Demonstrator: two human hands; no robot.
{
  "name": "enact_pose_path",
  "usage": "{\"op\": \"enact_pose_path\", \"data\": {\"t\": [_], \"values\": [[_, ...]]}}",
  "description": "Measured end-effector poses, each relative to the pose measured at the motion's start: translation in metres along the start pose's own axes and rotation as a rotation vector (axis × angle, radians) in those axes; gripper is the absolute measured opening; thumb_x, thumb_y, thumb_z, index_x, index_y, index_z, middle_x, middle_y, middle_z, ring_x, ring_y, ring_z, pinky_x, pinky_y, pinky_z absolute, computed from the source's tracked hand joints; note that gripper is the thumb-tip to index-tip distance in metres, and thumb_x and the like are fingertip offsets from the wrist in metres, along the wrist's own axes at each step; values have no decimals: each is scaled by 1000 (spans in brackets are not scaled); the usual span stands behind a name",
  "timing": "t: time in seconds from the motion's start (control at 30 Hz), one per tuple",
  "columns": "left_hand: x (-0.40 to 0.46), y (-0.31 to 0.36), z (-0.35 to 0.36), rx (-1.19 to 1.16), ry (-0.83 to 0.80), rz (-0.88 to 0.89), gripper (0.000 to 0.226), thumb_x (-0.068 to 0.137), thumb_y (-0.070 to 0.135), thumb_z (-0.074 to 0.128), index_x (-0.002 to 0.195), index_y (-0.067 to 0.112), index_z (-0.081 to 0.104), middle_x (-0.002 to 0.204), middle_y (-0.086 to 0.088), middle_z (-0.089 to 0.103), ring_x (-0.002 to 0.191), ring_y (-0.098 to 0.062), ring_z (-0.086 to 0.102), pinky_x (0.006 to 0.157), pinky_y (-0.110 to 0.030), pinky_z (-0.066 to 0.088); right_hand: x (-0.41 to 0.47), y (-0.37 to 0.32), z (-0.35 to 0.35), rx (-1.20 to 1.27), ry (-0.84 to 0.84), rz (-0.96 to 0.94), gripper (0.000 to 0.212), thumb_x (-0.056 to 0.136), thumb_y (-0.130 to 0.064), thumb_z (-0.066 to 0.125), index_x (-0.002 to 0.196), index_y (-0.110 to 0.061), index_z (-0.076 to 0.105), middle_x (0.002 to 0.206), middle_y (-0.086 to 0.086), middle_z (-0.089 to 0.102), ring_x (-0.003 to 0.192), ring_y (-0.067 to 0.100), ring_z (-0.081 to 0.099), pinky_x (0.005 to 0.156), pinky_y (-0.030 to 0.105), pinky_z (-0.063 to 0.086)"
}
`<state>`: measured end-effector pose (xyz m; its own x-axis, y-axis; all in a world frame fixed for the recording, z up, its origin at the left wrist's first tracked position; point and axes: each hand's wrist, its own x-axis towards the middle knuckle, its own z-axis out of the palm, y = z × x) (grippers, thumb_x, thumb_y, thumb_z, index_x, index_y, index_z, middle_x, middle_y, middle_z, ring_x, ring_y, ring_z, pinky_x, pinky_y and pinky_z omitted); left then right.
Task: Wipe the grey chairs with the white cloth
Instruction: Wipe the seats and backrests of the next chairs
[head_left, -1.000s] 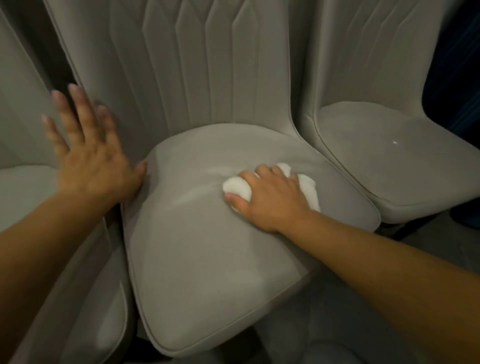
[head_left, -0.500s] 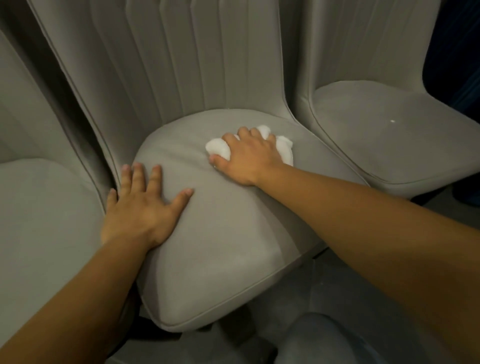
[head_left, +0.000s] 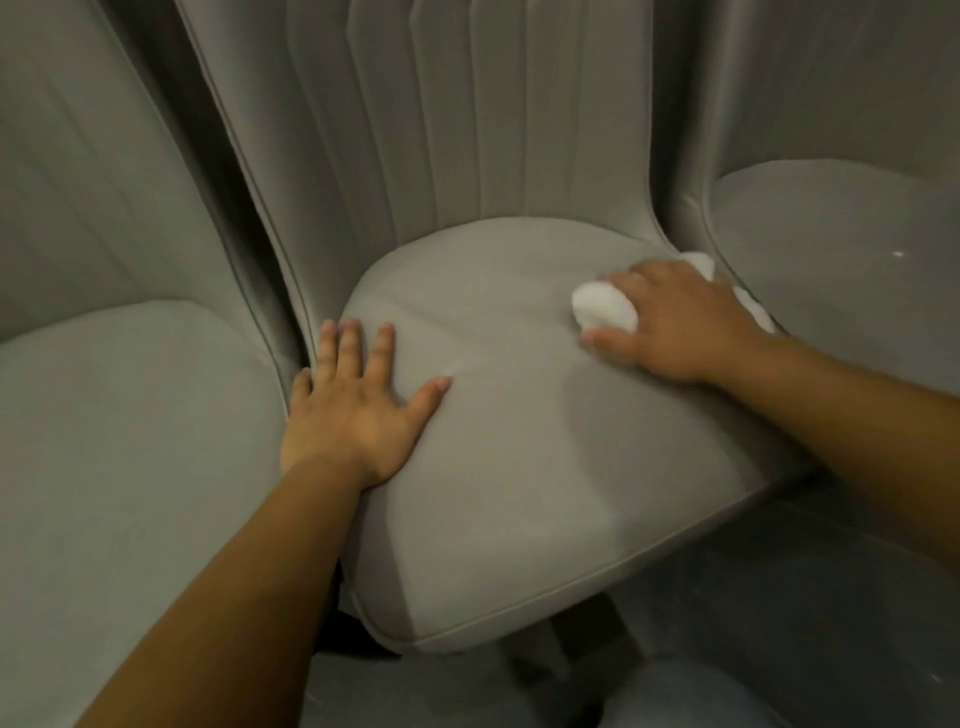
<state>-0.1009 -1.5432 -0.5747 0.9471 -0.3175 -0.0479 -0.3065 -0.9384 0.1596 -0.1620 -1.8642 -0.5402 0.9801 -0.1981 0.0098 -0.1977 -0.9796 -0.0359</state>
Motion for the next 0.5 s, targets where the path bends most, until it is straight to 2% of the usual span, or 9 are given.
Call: {"op": "enact_pose_path", "data": {"t": [0.1,0.2,0.33,0.5], "values": [[1,0,2,-2,15,3,94,80,88,6,157,35,-1,166,3,-8,150,-15,-18,121,-47,7,50,1,3,-24,-2,59,89,74,-93,30,145,-40,41,147,8,46,133,35,43,107,57,35],[1,-1,2,-1,16,5,93,80,88,5,157,36,-1,166,3,-9,150,-15,-18,122,-47,7,46,-6,9,-21,23,77,78,83,-85,38,147,-40,38,149,7,43,135,35,38,106,56,31],[0,0,2,-9,24,9,95,79,89,3,157,35,0,166,2,-7,150,-16,-16,121,-47,8,-18,1,7,4,59,8,77,86,-81,42,150,-40,32,152,3,40,139,31,34,108,57,30],[1,-1,4,-1,40,9,98,77,90,0,157,33,2,166,0,-4,151,-17,-13,121,-48,8,-115,17,2,31,63,-47,84,81,-90,30,148,-40,30,148,-2,42,137,27,37,106,61,37]]}}
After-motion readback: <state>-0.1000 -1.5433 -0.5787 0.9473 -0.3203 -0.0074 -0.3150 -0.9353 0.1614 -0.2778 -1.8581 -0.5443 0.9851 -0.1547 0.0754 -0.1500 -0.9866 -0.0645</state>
